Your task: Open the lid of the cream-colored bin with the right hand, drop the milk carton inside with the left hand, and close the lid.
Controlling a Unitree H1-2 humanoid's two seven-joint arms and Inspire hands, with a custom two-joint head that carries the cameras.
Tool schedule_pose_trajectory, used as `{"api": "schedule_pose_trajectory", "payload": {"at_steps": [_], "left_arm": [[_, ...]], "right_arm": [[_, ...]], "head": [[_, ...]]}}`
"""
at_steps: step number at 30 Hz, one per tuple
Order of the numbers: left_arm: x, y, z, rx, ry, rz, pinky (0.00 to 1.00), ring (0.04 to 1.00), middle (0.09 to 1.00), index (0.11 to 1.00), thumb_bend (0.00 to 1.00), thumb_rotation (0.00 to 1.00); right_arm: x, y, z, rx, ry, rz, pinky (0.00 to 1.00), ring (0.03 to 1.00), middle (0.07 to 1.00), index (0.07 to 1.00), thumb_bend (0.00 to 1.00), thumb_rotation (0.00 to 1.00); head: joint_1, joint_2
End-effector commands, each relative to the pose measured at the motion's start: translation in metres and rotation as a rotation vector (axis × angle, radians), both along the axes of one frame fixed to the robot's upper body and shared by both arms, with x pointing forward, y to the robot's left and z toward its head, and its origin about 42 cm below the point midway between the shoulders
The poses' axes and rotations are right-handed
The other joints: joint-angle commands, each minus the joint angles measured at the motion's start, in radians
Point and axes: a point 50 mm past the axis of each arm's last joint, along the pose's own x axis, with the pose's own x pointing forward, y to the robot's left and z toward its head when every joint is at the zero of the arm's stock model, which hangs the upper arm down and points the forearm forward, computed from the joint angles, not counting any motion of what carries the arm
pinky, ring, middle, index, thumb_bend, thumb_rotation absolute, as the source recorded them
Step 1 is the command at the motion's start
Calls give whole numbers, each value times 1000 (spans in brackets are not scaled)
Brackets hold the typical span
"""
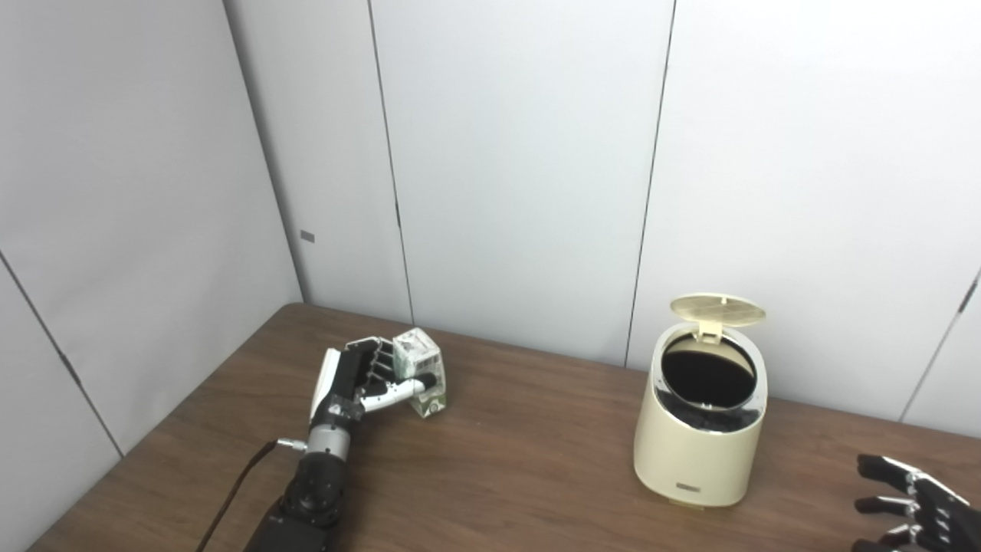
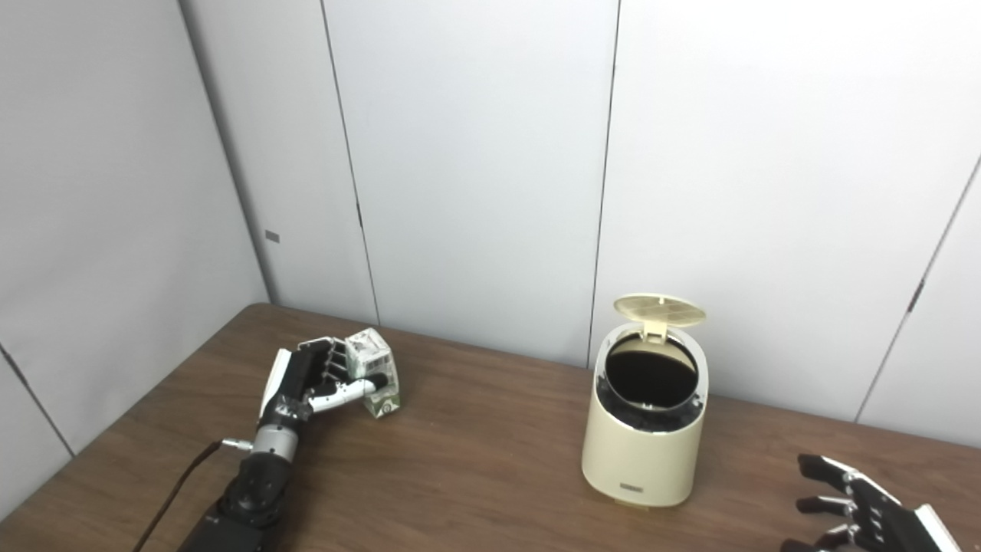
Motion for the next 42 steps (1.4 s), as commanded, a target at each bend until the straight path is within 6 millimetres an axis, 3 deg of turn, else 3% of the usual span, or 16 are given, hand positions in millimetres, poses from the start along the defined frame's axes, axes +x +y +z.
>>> {"api": "schedule_pose_trajectory", "payload": {"at_steps": [1, 10, 13, 18, 21, 24, 32, 38, 42], "left_arm": [[14, -5, 40, 16, -137, -47, 371, 428, 481, 483, 521, 0], [7, -50, 84, -8, -258, -172, 380, 416, 476, 484, 521, 0], [3, -65, 97, -19, -290, -194, 372, 408, 475, 483, 522, 0], [-3, -88, 113, -38, -332, -238, 356, 400, 477, 481, 523, 0], [-7, -101, 121, -44, -347, -265, 349, 395, 475, 482, 523, 0], [-10, -114, 127, -47, -357, -283, 337, 387, 467, 485, 523, 0], [-11, -137, 137, -60, -393, -355, 331, 389, 471, 485, 523, 0], [-13, -163, 138, -94, -411, -409, 341, 395, 475, 483, 522, 0], [-14, -177, 136, -88, -399, -439, 330, 383, 470, 485, 522, 0]], "right_arm": [[9, -1, 20, 1, -75, -9, 434, 699, 836, 816, 1000, 452], [10, 4, 22, 6, -81, -13, 492, 742, 861, 845, 987, 400], [8, 9, 26, 0, -62, -32, 555, 772, 870, 858, 975, 376], [5, 18, 34, 8, -72, -29, 666, 825, 901, 895, 873, 261], [5, 20, 37, 11, -85, -19, 709, 846, 920, 916, 808, 159], [5, 21, 37, 3, -97, -15, 722, 855, 927, 923, 789, 119], [3, 23, 34, -13, -105, -17, 729, 863, 931, 920, 790, 124], [7, 27, 27, -26, -110, 0, 724, 862, 931, 918, 839, 238], [4, 30, 29, -46, -113, -2, 713, 856, 933, 922, 808, 207]], "head": [[0, 0], [-55, -2], [-76, -2], [-111, -1], [-132, -1], [-153, -1], [-203, 4], [-234, 9], [-252, 14]]}}
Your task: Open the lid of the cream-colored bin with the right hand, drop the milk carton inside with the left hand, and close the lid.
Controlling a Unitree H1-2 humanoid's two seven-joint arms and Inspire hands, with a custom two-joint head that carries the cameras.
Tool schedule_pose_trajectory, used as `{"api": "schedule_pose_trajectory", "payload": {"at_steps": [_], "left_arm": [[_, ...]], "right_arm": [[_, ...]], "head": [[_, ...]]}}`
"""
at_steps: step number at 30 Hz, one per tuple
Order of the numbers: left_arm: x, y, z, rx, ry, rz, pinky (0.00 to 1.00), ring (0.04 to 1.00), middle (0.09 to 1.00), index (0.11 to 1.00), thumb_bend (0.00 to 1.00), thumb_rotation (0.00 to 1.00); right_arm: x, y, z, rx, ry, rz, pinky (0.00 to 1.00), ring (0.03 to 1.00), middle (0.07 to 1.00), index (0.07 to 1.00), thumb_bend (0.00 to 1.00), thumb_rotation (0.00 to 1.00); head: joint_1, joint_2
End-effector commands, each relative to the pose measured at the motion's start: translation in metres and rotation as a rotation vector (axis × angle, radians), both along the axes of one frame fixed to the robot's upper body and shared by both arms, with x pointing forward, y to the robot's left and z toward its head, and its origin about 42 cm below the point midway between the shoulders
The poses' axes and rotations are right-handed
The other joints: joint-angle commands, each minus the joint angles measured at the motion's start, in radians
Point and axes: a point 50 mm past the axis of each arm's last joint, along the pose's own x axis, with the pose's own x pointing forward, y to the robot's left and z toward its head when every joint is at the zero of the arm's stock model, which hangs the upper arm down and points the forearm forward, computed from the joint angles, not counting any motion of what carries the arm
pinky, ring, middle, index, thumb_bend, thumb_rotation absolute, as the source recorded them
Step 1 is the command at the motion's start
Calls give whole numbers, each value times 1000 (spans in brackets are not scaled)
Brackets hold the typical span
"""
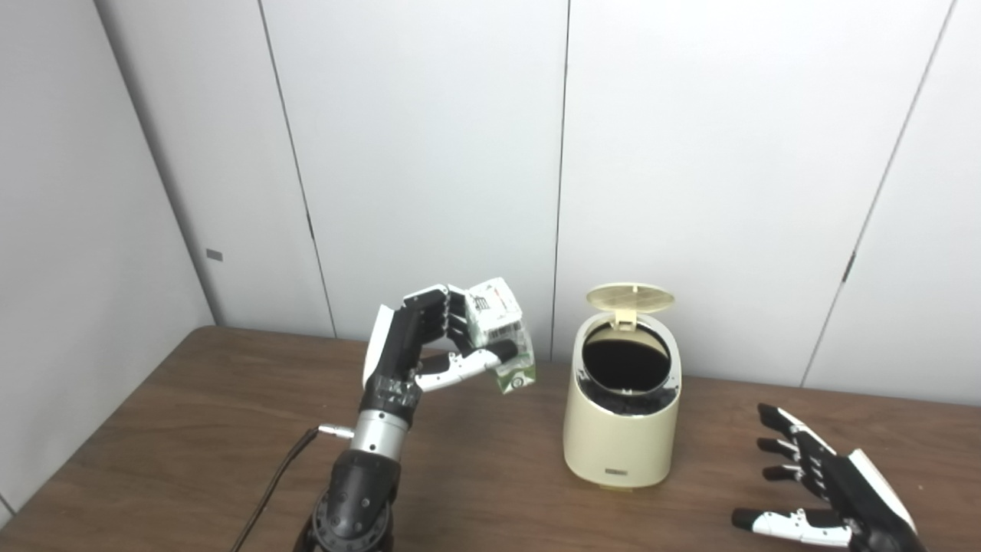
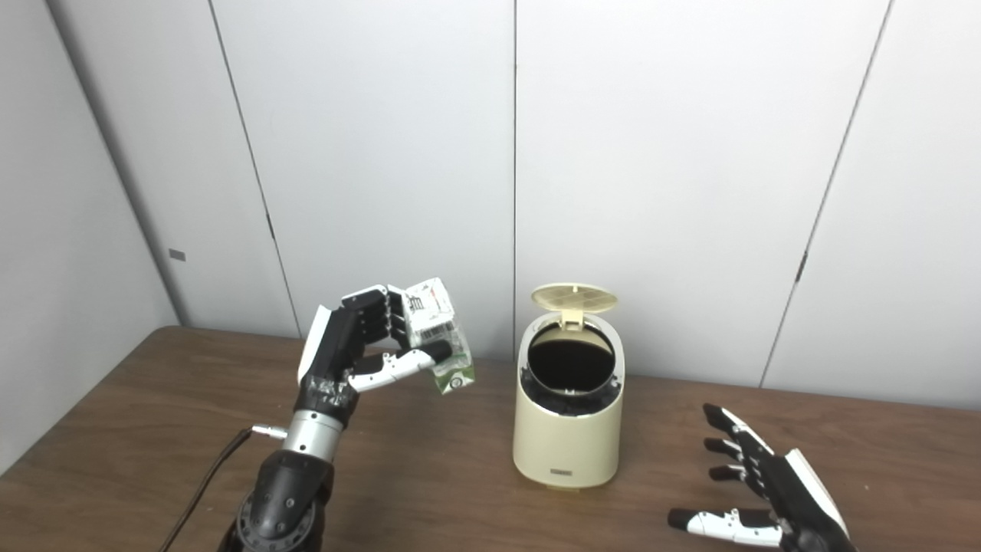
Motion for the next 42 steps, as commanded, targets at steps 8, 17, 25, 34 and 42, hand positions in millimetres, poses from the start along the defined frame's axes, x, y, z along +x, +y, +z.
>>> {"api": "schedule_pose_trajectory", "payload": {"at_steps": [8, 17, 25, 34, 42], "left_arm": [[10, -33, 33, -22, -141, -93, 327, 380, 469, 486, 522, 0], [23, -60, 39, -53, -163, -138, 340, 393, 476, 483, 523, 0], [34, -78, 39, -7, -202, -129, 346, 393, 467, 487, 523, 0], [49, -93, 33, 8, -252, -125, 343, 399, 477, 485, 523, 0], [58, -100, 26, 1, -259, -98, 361, 407, 472, 490, 523, 0]], "right_arm": [[-3, 2, 24, -13, -89, 11, 700, 870, 954, 933, 764, 157], [-6, -1, 26, -31, -81, 5, 735, 875, 957, 936, 776, 208], [-6, 1, 27, -40, -92, 22, 713, 874, 959, 936, 768, 209], [-8, 3, 30, -39, -88, 10, 719, 870, 958, 931, 787, 225], [-7, -2, 26, -32, -92, 2, 732, 865, 948, 928, 813, 254]], "head": [[-23, 9], [-48, 15], [-67, 19], [-89, 27], [-99, 29]]}}
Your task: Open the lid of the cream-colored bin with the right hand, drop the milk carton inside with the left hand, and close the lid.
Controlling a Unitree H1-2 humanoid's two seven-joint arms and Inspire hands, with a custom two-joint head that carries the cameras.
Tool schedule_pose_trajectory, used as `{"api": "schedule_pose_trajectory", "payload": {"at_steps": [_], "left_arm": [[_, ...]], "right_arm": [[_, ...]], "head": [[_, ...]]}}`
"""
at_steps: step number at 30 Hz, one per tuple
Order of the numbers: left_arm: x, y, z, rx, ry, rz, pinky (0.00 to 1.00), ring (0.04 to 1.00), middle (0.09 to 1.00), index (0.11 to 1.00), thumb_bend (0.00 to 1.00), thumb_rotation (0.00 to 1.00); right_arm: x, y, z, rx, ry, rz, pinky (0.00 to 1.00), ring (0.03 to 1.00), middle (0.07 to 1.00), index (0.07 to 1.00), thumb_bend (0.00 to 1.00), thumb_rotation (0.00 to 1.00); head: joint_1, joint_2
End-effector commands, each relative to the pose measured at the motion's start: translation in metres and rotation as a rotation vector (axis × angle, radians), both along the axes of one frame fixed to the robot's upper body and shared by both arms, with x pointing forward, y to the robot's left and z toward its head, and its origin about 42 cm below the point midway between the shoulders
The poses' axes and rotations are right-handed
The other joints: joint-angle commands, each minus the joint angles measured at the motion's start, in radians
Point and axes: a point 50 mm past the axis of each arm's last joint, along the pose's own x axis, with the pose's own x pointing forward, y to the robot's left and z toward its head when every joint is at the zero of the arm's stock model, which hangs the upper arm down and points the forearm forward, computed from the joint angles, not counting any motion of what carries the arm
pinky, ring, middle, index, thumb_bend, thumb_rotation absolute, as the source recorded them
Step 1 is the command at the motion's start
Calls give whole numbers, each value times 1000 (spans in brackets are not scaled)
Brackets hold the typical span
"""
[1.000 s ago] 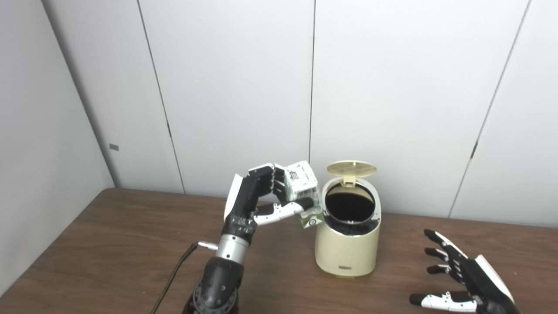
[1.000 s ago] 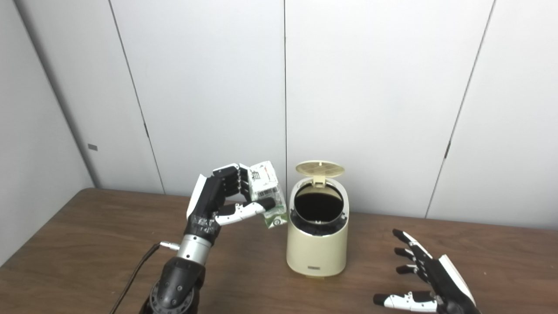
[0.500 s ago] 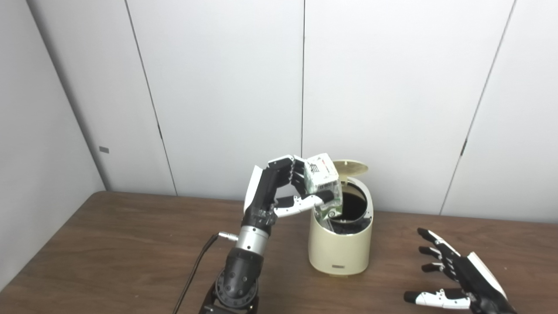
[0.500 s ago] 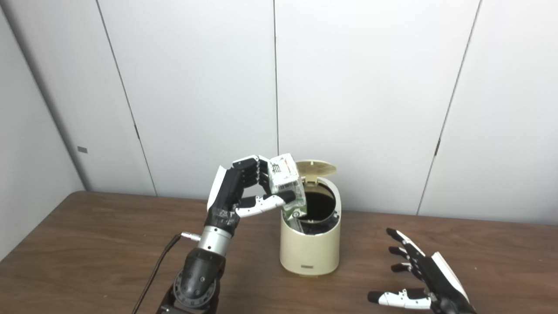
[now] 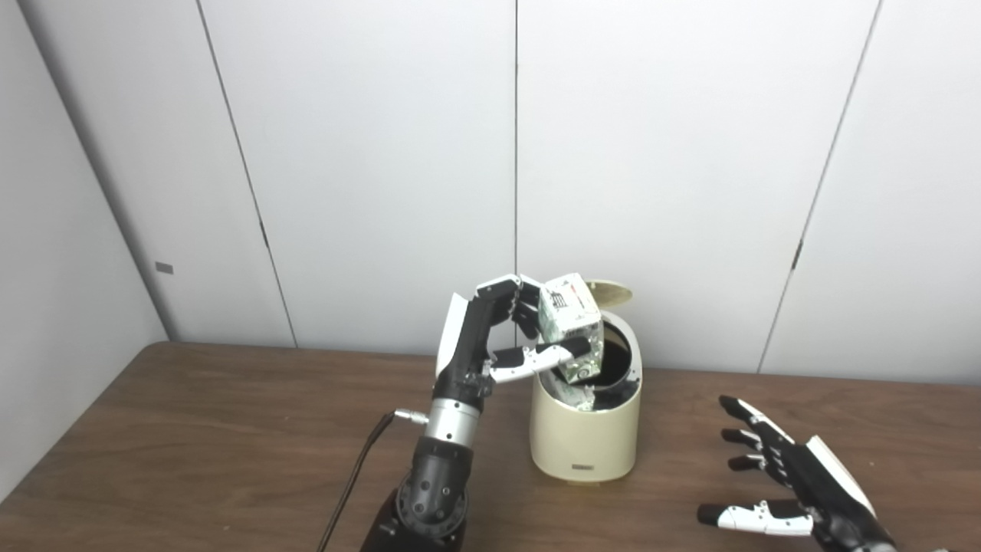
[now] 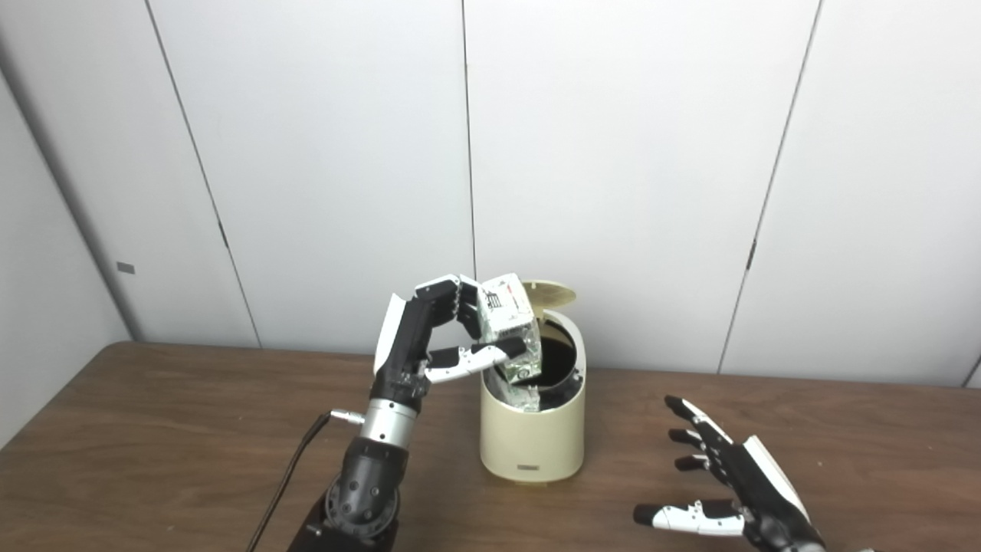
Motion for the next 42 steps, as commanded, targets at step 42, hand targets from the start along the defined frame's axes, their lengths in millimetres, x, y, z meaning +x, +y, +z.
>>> {"api": "schedule_pose_trajectory", "payload": {"at_steps": [42], "left_arm": [[28, -11, -2, 150, -48, 12, 410, 458, 490, 485, 505, 0]], "right_arm": [[-2, -12, 11, 16, -104, -4, 708, 838, 922, 929, 827, 317]], "head": [[-12, 22]]}}
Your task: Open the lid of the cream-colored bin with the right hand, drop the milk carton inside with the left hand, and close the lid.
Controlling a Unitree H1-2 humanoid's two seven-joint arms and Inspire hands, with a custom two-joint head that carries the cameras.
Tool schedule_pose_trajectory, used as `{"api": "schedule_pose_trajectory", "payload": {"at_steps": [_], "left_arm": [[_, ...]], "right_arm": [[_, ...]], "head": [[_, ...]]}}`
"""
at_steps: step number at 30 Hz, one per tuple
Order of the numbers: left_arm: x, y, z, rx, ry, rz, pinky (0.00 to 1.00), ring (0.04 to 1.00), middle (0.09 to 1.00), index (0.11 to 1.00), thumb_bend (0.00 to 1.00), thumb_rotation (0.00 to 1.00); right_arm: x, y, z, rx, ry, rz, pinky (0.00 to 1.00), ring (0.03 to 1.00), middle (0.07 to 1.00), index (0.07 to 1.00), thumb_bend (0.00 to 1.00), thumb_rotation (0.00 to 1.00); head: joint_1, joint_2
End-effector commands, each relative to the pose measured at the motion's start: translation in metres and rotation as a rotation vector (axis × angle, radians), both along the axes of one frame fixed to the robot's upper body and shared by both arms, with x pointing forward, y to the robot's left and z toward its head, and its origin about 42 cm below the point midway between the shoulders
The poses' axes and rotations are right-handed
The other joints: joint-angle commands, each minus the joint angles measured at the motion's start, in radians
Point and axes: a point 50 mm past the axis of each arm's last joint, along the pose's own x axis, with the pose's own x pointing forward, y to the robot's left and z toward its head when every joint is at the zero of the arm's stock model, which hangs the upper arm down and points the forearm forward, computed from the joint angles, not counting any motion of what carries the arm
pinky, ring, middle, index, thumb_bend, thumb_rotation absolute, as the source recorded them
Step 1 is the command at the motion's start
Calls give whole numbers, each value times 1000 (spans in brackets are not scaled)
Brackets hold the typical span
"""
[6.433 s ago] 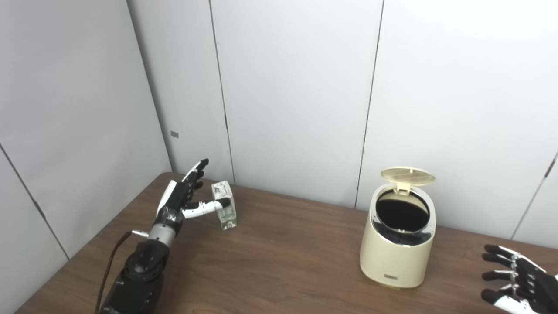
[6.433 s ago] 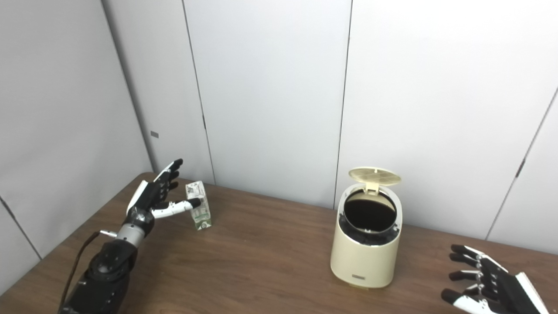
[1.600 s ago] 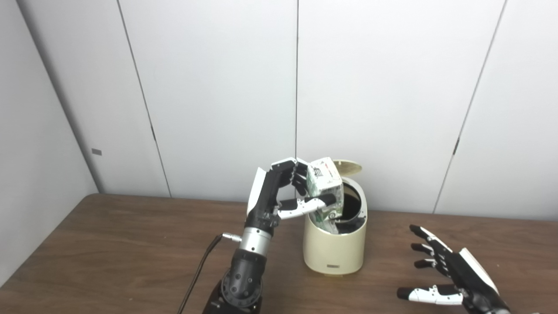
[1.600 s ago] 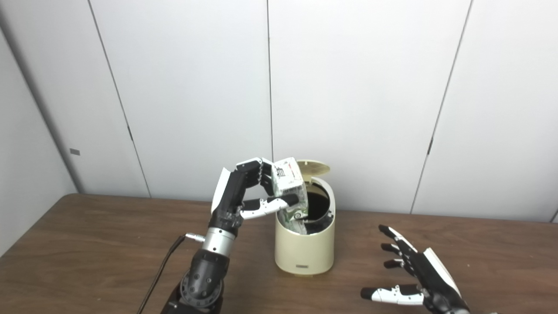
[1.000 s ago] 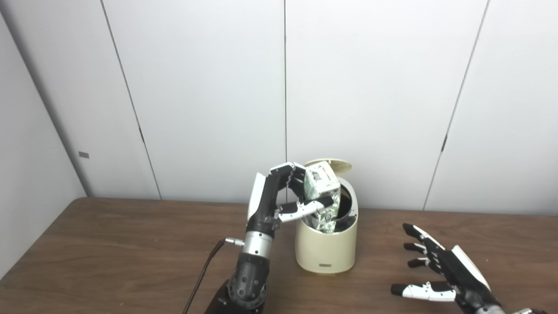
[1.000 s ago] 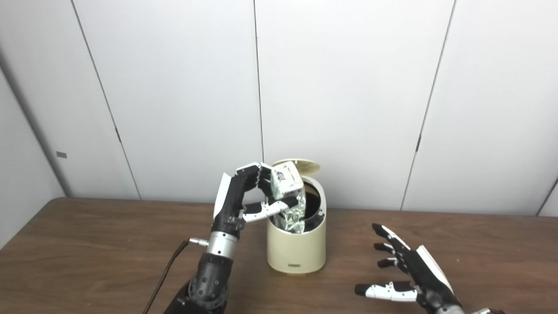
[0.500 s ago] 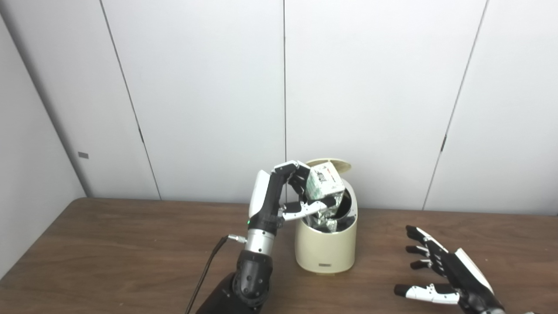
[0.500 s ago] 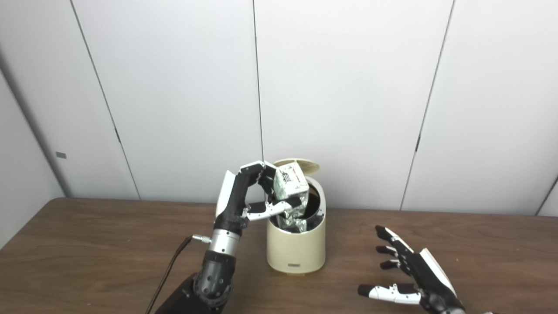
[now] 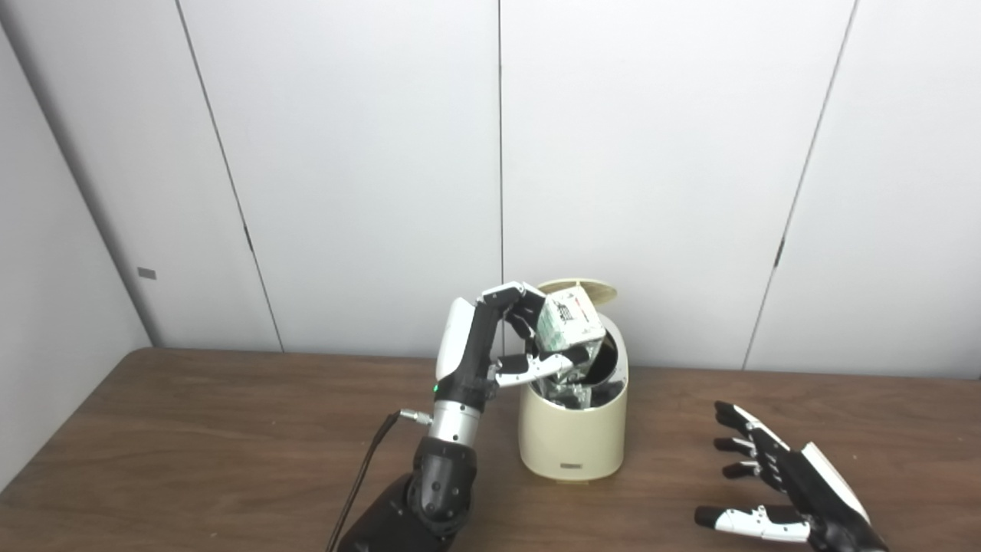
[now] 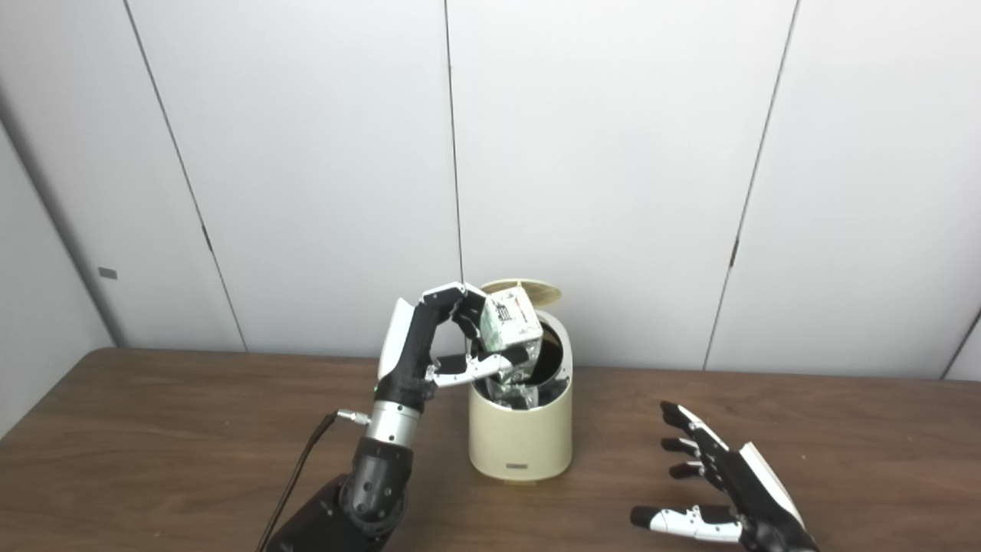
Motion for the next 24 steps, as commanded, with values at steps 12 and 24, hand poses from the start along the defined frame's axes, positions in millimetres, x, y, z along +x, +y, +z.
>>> {"api": "schedule_pose_trajectory", "payload": {"at_steps": [12, 24], "left_arm": [[4, -3, 16, 52, -38, -47, 398, 457, 507, 485, 505, 0], [5, 0, 15, -4, 2, -63, 433, 546, 499, 491, 521, 0]], "right_arm": [[9, -6, 17, 10, -98, 16, 703, 830, 914, 926, 842, 322], [11, -1, 23, -9, -93, 29, 673, 828, 931, 923, 798, 260]], "head": [[11, 4], [22, -3]]}}
